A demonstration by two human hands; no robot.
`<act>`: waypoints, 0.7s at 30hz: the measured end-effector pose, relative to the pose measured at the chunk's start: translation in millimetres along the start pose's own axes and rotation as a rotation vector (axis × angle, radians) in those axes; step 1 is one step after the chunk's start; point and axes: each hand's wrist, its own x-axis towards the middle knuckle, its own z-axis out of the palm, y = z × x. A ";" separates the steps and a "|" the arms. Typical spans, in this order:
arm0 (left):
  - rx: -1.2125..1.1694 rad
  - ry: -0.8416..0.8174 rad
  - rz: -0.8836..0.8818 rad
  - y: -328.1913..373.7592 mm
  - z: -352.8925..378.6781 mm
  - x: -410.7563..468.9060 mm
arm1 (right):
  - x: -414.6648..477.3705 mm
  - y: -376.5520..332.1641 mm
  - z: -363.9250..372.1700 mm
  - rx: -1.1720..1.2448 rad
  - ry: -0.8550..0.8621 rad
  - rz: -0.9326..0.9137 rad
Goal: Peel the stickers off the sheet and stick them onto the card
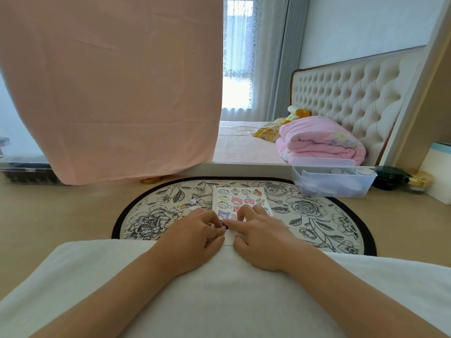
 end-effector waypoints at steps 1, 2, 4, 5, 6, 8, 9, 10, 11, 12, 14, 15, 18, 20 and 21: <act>-0.046 -0.007 -0.028 0.5 0.2 -0.6 | 2.6 0.5 -0.4 0.007 -0.022 0.001; -0.074 -0.014 -0.044 0.8 0.5 -0.8 | 5.8 0.7 -0.9 0.012 -0.037 0.002; -0.086 -0.019 -0.050 1.0 0.8 -0.6 | 11.7 0.8 -1.2 0.019 -0.047 -0.001; -0.079 -0.023 -0.054 1.4 0.5 -0.3 | 13.7 0.7 -1.0 0.020 -0.044 -0.007; -0.066 -0.030 -0.063 1.8 0.2 -0.2 | 14.4 1.0 -0.5 0.022 -0.037 -0.015; -0.041 -0.043 -0.080 2.7 0.3 -0.8 | 13.1 3.6 1.1 0.031 -0.015 -0.034; -0.034 -0.047 -0.083 3.5 0.1 -1.3 | 11.2 5.6 1.6 0.038 0.000 -0.043; -0.033 -0.048 -0.082 4.2 0.0 -1.5 | 9.1 7.8 1.7 0.045 0.015 -0.052; -0.037 -0.051 -0.084 4.5 -0.4 -1.6 | 6.9 10.2 1.8 0.053 0.031 -0.059; -0.043 -0.053 -0.087 4.9 -1.0 -1.5 | 4.8 12.2 1.5 0.067 0.044 -0.063; -0.050 -0.060 -0.091 5.0 -2.2 -1.3 | 1.0 15.4 1.5 0.104 0.075 -0.068; -0.048 -0.063 -0.084 4.6 -2.3 -1.6 | -0.2 16.4 1.8 0.113 0.090 -0.072; -0.047 -0.094 -0.058 3.1 -2.0 -2.5 | -1.4 17.8 3.0 0.110 0.113 -0.078; -0.068 -0.111 -0.052 1.8 -2.7 -2.3 | -0.8 18.9 3.7 0.102 0.114 -0.072; -0.076 -0.114 -0.048 1.2 -3.2 -1.9 | -0.1 18.8 4.2 0.089 0.100 -0.070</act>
